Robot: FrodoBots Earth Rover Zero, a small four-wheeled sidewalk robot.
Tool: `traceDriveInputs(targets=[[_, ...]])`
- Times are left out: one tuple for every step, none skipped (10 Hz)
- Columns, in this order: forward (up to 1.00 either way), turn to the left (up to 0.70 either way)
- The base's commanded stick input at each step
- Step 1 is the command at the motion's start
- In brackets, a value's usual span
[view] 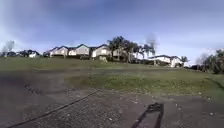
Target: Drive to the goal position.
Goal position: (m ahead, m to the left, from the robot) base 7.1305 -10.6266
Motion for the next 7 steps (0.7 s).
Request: traceDriveInputs(targets=[[0.0,0.45],[0.0,0.45],[0.0,0.45],[0.0,0.45],[0.0,0.45],[0.0,0.45],[0.0,0.45]])
